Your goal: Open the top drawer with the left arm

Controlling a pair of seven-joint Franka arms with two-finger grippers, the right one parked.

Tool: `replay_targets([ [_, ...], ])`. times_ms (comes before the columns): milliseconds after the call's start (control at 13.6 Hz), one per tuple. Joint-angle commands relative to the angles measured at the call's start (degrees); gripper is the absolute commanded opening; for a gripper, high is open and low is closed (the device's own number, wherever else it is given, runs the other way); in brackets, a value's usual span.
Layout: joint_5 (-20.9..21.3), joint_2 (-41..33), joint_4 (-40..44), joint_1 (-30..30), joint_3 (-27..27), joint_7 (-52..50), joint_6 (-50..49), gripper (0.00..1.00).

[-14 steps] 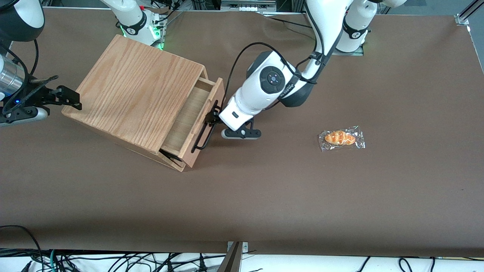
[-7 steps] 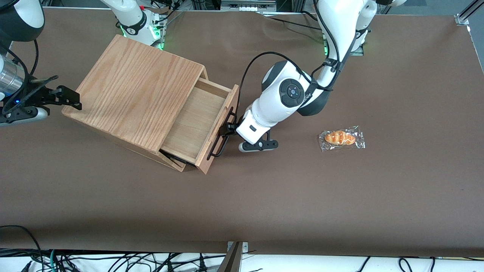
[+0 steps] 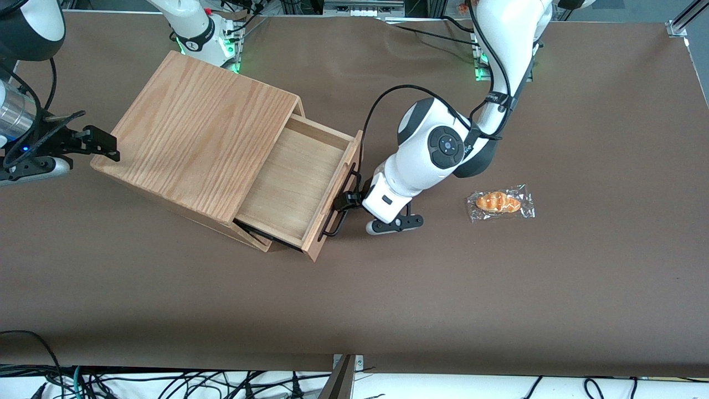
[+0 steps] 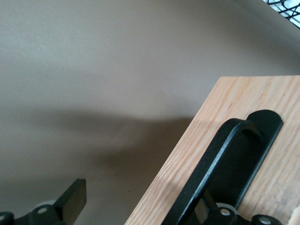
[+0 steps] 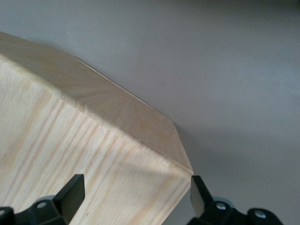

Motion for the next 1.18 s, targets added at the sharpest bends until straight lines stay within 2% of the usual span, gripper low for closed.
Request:
replay_targets([
  [0,2.4,0.6,1.3,2.1,0.3,-0.6,-0.9,1.00],
  [663,-0.6,-3.3,1.8,3.8,-0.1,-5.6,-5.5,1.00],
  [957,0.2,-7.8,1.7,6.9,0.4,-5.9,-11.3,1.00],
  [1104,0.9,-9.9,1.4,10.9,0.5,-4.9,-17.8,1.00],
])
